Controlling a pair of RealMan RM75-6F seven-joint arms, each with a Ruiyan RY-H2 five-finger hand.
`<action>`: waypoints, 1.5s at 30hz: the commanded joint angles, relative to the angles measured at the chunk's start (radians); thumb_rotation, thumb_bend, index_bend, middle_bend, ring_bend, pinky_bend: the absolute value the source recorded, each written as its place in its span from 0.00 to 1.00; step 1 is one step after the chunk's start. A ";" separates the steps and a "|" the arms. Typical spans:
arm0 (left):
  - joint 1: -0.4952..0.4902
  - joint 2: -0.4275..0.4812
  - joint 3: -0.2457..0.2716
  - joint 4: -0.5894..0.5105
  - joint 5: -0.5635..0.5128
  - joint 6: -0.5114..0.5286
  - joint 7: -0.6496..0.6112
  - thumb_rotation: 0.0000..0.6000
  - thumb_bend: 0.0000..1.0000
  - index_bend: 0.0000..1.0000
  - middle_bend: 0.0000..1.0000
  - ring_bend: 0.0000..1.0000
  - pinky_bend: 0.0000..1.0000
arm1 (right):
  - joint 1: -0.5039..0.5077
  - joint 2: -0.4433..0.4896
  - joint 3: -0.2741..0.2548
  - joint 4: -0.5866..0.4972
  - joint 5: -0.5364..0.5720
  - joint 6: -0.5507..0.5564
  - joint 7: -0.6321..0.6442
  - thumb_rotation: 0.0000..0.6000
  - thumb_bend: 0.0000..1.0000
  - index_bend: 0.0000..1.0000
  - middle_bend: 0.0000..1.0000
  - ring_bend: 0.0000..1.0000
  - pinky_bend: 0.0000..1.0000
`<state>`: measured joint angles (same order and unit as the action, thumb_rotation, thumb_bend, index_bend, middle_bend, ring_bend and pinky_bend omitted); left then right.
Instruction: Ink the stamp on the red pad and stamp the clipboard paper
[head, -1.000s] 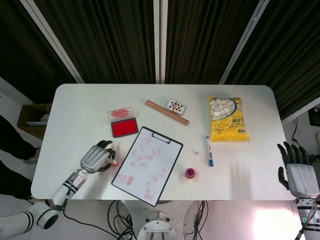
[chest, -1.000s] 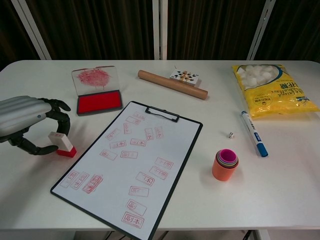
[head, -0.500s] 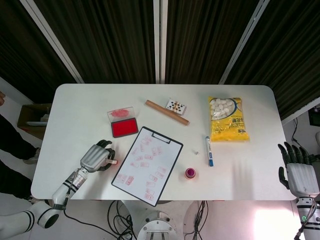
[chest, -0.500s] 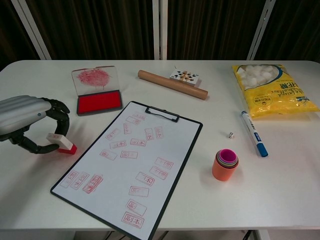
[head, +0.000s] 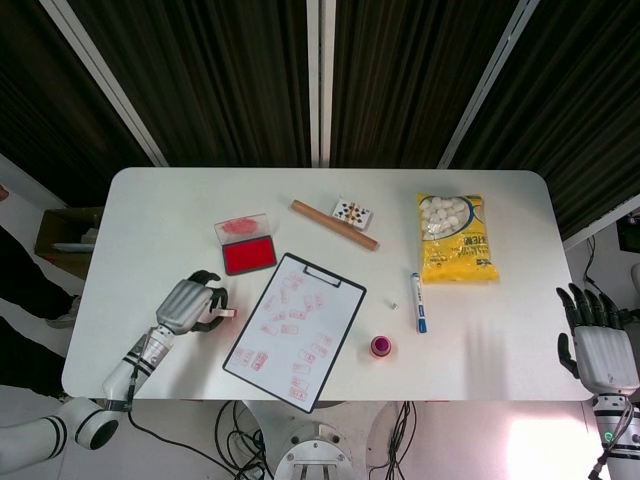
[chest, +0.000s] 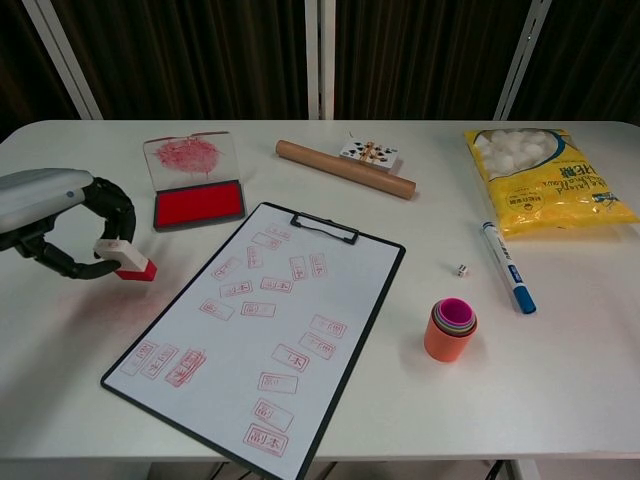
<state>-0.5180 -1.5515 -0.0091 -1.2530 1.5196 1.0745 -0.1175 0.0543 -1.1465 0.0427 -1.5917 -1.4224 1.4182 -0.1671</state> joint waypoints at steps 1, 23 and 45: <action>-0.017 0.004 -0.018 -0.007 -0.019 -0.023 -0.031 1.00 0.40 0.64 0.64 0.24 0.19 | 0.000 -0.001 0.000 0.002 0.000 0.001 0.002 1.00 0.55 0.00 0.00 0.00 0.00; -0.194 -0.064 -0.218 -0.006 -0.352 -0.267 0.154 1.00 0.42 0.65 0.64 0.27 0.20 | -0.023 0.016 -0.003 0.013 -0.014 0.032 0.063 1.00 0.56 0.00 0.00 0.00 0.00; -0.309 -0.123 -0.263 0.040 -0.754 -0.293 0.399 1.00 0.43 0.66 0.66 0.54 0.54 | -0.029 0.015 -0.001 0.034 -0.003 0.025 0.093 1.00 0.56 0.00 0.00 0.00 0.00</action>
<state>-0.8243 -1.6711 -0.2725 -1.2186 0.7684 0.7843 0.2847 0.0255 -1.1311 0.0419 -1.5583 -1.4258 1.4430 -0.0746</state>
